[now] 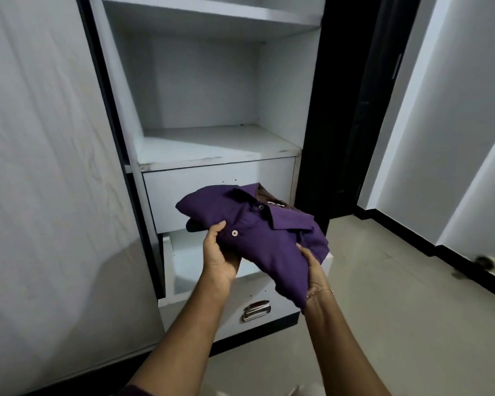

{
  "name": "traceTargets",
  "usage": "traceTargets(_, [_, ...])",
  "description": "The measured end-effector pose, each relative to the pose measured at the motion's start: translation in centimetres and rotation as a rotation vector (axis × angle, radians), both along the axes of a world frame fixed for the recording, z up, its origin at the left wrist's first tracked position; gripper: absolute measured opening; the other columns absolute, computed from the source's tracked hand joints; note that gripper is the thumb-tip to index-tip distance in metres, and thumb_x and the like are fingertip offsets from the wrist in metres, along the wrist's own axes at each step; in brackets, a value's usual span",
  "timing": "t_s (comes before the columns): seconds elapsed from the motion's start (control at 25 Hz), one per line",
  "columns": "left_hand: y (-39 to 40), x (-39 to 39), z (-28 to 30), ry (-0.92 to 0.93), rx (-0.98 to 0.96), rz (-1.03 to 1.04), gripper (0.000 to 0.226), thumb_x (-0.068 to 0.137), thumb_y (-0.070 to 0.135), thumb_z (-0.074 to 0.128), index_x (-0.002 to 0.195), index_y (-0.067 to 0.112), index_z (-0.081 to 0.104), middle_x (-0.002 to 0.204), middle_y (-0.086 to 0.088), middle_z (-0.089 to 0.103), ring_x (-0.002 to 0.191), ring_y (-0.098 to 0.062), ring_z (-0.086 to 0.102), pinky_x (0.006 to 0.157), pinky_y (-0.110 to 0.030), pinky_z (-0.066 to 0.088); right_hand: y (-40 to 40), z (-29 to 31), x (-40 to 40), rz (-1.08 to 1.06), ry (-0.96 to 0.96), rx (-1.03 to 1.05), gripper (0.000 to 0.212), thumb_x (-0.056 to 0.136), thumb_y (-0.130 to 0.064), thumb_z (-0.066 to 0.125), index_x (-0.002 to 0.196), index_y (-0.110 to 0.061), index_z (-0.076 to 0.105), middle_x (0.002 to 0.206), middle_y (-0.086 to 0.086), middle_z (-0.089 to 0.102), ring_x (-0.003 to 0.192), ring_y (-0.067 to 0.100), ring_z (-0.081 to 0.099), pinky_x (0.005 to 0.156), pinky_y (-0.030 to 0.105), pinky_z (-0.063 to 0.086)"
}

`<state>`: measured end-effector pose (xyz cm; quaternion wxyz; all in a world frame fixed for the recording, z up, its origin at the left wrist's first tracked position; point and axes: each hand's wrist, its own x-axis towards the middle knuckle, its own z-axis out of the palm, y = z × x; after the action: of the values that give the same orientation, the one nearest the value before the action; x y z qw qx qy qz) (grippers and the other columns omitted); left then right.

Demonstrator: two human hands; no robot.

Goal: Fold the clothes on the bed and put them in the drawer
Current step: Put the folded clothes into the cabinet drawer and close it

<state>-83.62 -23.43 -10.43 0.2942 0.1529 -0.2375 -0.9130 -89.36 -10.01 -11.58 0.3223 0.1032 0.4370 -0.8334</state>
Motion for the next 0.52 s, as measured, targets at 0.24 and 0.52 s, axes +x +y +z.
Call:
traceTargets(0.24, [-9.2,-1.4,-4.2,-0.176,0.22,0.183,0.063,0.081,0.072,0.043,0.095,0.013,0.061,0.093,-0.008,0.067,0.086,-0.024,0.063,0.071,-0.038,0.055,-3.3,-0.8,-7.5,0.132,0.129,0.311,0.017,0.091,-0.019,0.051,0.079,-0.009,0.056,0.086,0.011,0.059,0.073,0.026,0.052,0.063,0.03,0.041])
traceTargets(0.52, [-16.7,-4.9,-10.0,-0.797,-0.061,-0.141,0.02,0.09,0.013,0.057,0.101,-0.001,0.064,0.054,-0.012,0.066,0.056,-0.026,0.065,0.039,-0.027,0.051,-8.0,-5.1,-18.2,0.452,0.32,0.803,0.026,0.089,-0.02,0.057,0.102,0.002,0.059,0.082,0.012,0.058,0.078,0.029,0.053,0.082,0.035,0.041])
